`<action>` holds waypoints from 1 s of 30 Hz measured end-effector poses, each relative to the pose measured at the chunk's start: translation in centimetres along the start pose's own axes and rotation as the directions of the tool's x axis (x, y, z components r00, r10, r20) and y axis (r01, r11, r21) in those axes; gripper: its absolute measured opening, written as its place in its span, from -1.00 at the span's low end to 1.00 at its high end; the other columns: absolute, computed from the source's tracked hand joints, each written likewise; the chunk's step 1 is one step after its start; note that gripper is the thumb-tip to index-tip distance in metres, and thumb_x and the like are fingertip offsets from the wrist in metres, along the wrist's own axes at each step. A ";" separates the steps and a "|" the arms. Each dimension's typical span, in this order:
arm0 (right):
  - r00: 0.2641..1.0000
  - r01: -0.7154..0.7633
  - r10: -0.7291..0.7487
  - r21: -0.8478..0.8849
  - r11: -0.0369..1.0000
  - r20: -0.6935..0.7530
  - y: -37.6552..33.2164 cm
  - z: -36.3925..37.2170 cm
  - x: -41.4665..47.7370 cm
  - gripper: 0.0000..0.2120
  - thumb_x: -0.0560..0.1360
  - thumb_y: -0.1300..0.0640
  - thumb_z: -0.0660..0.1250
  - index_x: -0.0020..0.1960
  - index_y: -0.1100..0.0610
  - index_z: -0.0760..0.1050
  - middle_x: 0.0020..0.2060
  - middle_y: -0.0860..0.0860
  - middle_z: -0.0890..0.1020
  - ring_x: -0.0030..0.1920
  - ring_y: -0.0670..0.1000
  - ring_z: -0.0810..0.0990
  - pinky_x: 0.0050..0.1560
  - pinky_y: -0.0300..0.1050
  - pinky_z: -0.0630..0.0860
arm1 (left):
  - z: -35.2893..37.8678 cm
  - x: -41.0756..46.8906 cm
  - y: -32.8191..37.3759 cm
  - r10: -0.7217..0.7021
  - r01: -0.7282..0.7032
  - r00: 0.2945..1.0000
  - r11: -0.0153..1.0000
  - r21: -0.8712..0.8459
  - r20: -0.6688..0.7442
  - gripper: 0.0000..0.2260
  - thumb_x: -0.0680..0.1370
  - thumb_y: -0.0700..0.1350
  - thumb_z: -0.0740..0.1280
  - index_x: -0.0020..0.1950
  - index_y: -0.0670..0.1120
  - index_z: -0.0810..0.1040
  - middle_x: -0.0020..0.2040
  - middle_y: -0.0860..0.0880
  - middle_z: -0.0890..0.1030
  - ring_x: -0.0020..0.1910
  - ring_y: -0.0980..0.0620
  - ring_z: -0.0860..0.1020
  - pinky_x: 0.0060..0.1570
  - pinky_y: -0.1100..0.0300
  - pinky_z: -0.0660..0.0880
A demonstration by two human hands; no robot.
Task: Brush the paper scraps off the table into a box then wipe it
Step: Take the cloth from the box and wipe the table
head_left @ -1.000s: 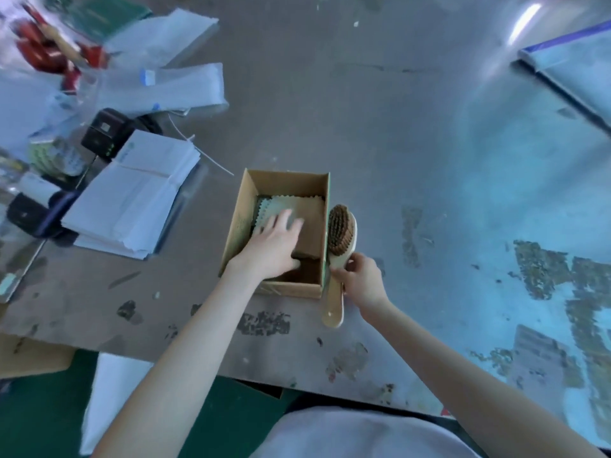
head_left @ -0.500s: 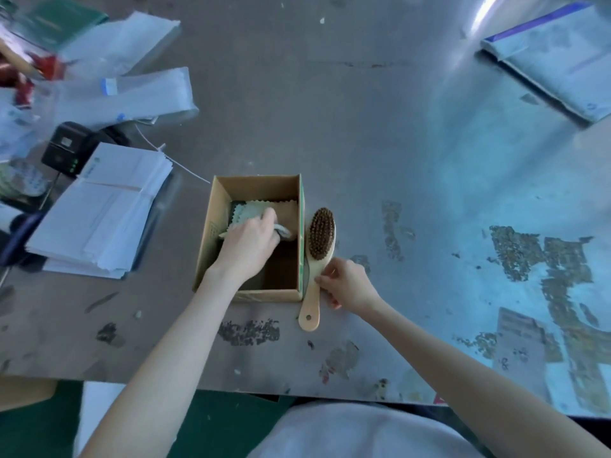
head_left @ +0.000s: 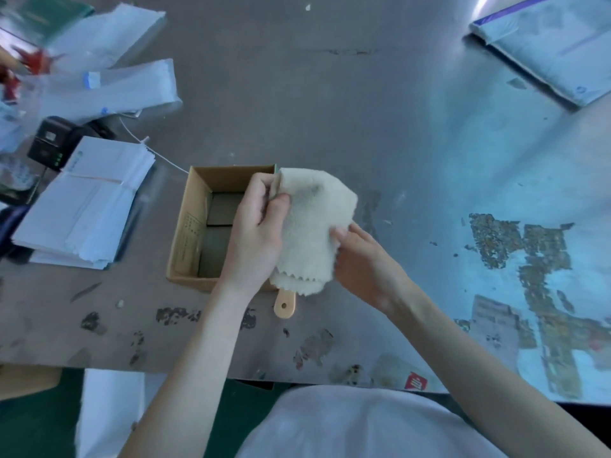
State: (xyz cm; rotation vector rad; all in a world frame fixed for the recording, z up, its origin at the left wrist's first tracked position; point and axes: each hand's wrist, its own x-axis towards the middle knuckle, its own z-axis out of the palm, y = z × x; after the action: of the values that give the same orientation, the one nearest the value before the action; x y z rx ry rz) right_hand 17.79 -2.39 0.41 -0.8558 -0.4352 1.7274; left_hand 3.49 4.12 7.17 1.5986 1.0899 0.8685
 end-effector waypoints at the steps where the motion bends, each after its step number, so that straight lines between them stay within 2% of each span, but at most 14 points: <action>1: 0.999 -0.047 0.047 0.048 0.998 0.008 -0.2 -0.3 -0.4 -0.21 0.27 -0.07 0.54 0.38 0.21 0.38 0.29 0.17 0.53 0.24 0.16 0.54 0.26 0.09 0.47 | 0.7 -0.1 -0.2 -0.016 0.017 1.000 1.000 -0.015 0.012 -0.88 0.60 -0.11 0.15 -0.03 -0.14 0.40 -0.16 -0.16 0.46 -0.20 0.06 0.41 -0.20 0.14 0.35; 3: 0.998 -0.065 0.065 0.071 0.995 -0.003 -0.3 -0.9 -1.1 -0.26 0.24 -0.04 0.56 0.30 0.28 0.46 0.23 0.22 0.57 0.19 0.18 0.58 0.18 0.07 0.54 | 2.2 -0.5 -0.6 -0.010 0.009 1.000 0.999 0.043 0.009 -0.90 0.60 -0.10 0.17 -0.04 -0.10 0.40 -0.23 0.00 0.47 -0.25 0.10 0.41 -0.24 0.16 0.35; 5: 0.999 -0.023 0.027 0.085 0.996 -0.044 -0.3 -1.6 -1.7 -0.47 0.31 0.11 0.53 0.23 0.27 0.53 0.15 0.22 0.61 0.13 0.18 0.61 0.14 0.06 0.56 | 3.3 -0.9 -1.3 0.037 -0.037 0.999 0.988 0.147 0.004 -0.94 0.61 -0.12 0.20 -0.05 -0.06 0.41 -0.29 0.13 0.45 -0.31 0.19 0.39 -0.29 0.27 0.31; 8: 0.983 0.045 -0.029 0.079 0.996 -0.182 -0.9 -3.1 -2.9 -0.65 0.37 0.27 0.35 0.16 0.24 0.55 0.08 0.20 0.63 0.07 0.17 0.62 0.10 0.08 0.57 | 4.5 -1.3 -2.6 0.116 -0.130 0.991 0.936 0.328 0.062 -0.94 0.59 -0.16 0.24 0.04 -0.10 0.45 -0.14 0.09 0.48 -0.20 0.24 0.44 -0.20 0.40 0.34; 9: 0.968 0.059 -0.041 0.065 0.996 -0.247 -1.3 -3.9 -3.4 -0.65 0.35 0.28 0.34 0.13 0.23 0.55 0.04 0.19 0.65 0.04 0.16 0.63 0.05 0.06 0.58 | 4.9 -1.3 -3.3 0.143 -0.171 0.985 0.901 0.399 0.100 -0.89 0.58 -0.16 0.25 0.09 -0.13 0.45 -0.05 0.01 0.49 -0.13 0.22 0.45 -0.10 0.37 0.39; 11: 0.918 0.104 -0.088 0.022 0.994 -0.386 -2.4 -5.6 -4.1 -0.63 0.29 0.28 0.32 0.10 0.23 0.54 -0.06 0.15 0.67 -0.04 0.13 0.65 -0.09 0.01 0.60 | 5.1 -1.3 -4.8 0.196 -0.237 0.972 0.767 0.597 0.134 -0.80 0.55 -0.16 0.29 0.15 -0.16 0.44 0.09 -0.09 0.47 0.06 0.01 0.47 0.06 0.08 0.45; 13: 0.844 0.180 -0.177 -0.044 0.983 -0.506 -4.0 -7.6 -4.4 -0.62 0.25 0.28 0.31 0.07 0.21 0.52 -0.13 0.11 0.67 -0.12 0.08 0.65 -0.16 -0.04 0.61 | 4.9 -1.2 -5.8 0.211 -0.205 0.973 0.604 0.770 0.094 -0.74 0.51 -0.14 0.32 0.17 -0.15 0.43 0.17 -0.13 0.46 0.14 -0.16 0.41 0.07 -0.10 0.42; 16: 0.649 0.283 -0.342 -0.203 0.938 -0.679 -7.4 -11.0 -4.3 -0.66 0.19 0.29 0.30 -0.04 0.14 0.50 -0.22 0.07 0.62 -0.24 0.02 0.62 -0.23 -0.04 0.59 | 4.4 -0.6 -7.0 0.141 -0.081 0.990 0.492 0.867 0.013 -0.66 0.48 -0.13 0.31 0.23 -0.15 0.41 0.29 -0.17 0.38 0.24 -0.22 0.33 0.10 -0.16 0.34; 18: 0.482 0.244 -0.476 -0.409 0.879 -0.736 -9.7 -12.9 -4.1 -0.71 0.19 0.24 0.29 -0.09 0.18 0.49 -0.30 0.06 0.56 -0.32 -0.02 0.55 -0.25 -0.10 0.53 | 4.2 -0.2 -7.6 0.082 -0.015 0.996 0.463 0.886 -0.026 -0.62 0.48 -0.13 0.31 0.27 -0.18 0.37 0.36 -0.21 0.31 0.28 -0.26 0.30 0.14 -0.18 0.35; 20: 0.368 0.081 -0.674 -0.701 0.709 -0.640 -11.5 -14.8 -3.7 -0.80 0.22 0.20 0.23 -0.17 0.23 0.44 -0.41 0.02 0.45 -0.39 -0.06 0.42 -0.30 -0.20 0.38 | 4.1 0.0 -8.0 0.044 -0.009 0.999 0.492 0.871 -0.014 -0.60 0.50 -0.16 0.31 0.29 -0.23 0.34 0.40 -0.26 0.23 0.30 -0.31 0.31 0.22 -0.17 0.36; 22: 0.408 -0.159 -0.789 -0.887 0.433 -0.459 -12.4 -16.6 -3.0 -0.87 0.23 0.19 0.17 -0.23 0.20 0.34 -0.44 -0.01 0.35 -0.33 0.05 0.38 -0.18 -0.11 0.36 | 4.1 0.0 -8.2 0.022 -0.027 1.000 0.543 0.839 0.018 -0.62 0.51 -0.17 0.32 0.29 -0.25 0.35 0.44 -0.29 0.16 0.33 -0.35 0.29 0.30 -0.15 0.32; 24: 0.514 -0.331 -0.754 -0.905 0.266 -0.409 -12.3 -18.1 -1.8 -0.83 0.25 0.18 0.16 -0.17 0.19 0.39 -0.34 0.11 0.47 -0.11 0.22 0.49 0.07 0.07 0.38 | 4.0 -0.1 -8.3 0.016 -0.029 1.000 0.559 0.829 0.024 -0.64 0.52 -0.17 0.32 0.27 -0.24 0.38 0.46 -0.28 0.12 0.36 -0.34 0.27 0.33 -0.14 0.29; 27: 0.614 -0.405 -0.591 -0.851 0.334 -0.524 -10.4 -18.6 -0.4 -0.58 0.23 0.08 0.15 0.01 0.27 0.48 -0.14 0.21 0.57 0.01 0.25 0.55 -0.12 0.00 0.35 | 3.7 -0.1 -8.4 0.040 -0.026 0.999 0.586 0.810 0.003 -0.67 0.50 -0.19 0.33 0.23 -0.25 0.42 0.46 -0.26 0.16 0.36 -0.31 0.30 0.33 -0.12 0.31; 30: 0.708 -0.341 -0.573 -0.910 0.234 -0.412 -7.2 -18.0 -0.4 -0.51 0.24 0.13 0.17 0.14 0.26 0.49 -0.04 0.27 0.60 0.05 0.27 0.52 -0.05 0.01 0.35 | 3.6 -0.1 -8.5 0.066 -0.030 0.998 0.632 0.774 -0.015 -0.69 0.49 -0.21 0.33 0.21 -0.24 0.43 0.44 -0.24 0.21 0.34 -0.28 0.35 0.30 -0.11 0.36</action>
State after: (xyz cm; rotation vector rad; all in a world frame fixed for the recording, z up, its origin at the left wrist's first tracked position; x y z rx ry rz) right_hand 35.80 -2.72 -6.74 -2.2536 -1.0681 0.5633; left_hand 4.72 3.92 -1.99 2.3322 1.5901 0.4555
